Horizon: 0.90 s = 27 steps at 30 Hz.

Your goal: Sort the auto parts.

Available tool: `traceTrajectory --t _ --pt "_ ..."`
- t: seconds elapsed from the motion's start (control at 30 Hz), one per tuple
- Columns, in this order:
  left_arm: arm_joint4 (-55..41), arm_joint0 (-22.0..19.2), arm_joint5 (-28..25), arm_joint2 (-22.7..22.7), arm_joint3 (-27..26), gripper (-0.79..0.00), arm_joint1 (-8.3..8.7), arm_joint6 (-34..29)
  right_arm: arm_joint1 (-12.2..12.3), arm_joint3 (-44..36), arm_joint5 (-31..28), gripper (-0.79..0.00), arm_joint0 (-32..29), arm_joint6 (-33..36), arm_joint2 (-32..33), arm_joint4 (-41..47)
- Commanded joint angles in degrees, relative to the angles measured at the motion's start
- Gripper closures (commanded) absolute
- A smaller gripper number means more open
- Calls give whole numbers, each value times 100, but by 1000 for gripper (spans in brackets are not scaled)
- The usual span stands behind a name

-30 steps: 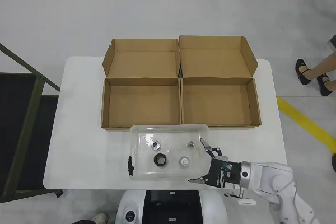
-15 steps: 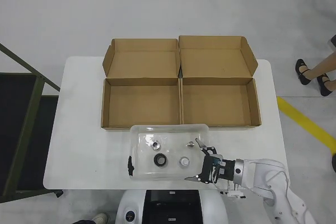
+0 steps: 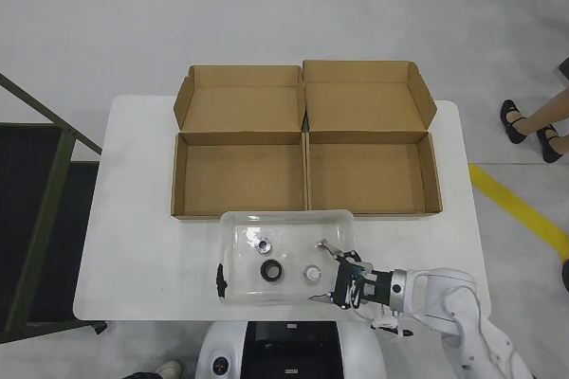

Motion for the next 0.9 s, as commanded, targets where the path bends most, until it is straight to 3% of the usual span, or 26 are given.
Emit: traceTrajectory --t 0.0,0.17,0.2,0.27,0.63,0.87 --pt "0 0 0 0 0 -785 0 0 10 18 -16 -622 24 46 -33 12" --pt "0 0 0 0 0 -785 0 0 32 81 -15 -579 100 135 -118 56" --pt "0 0 0 0 0 -785 0 0 37 89 -27 -542 116 158 -137 57" --pt "0 0 0 0 0 -785 0 0 46 118 -53 -394 144 192 -183 67" --pt "0 0 0 0 0 -785 0 0 88 293 -65 -422 336 265 -395 104" --pt "0 0 0 0 0 -785 0 0 111 387 -64 -366 440 306 -527 147"
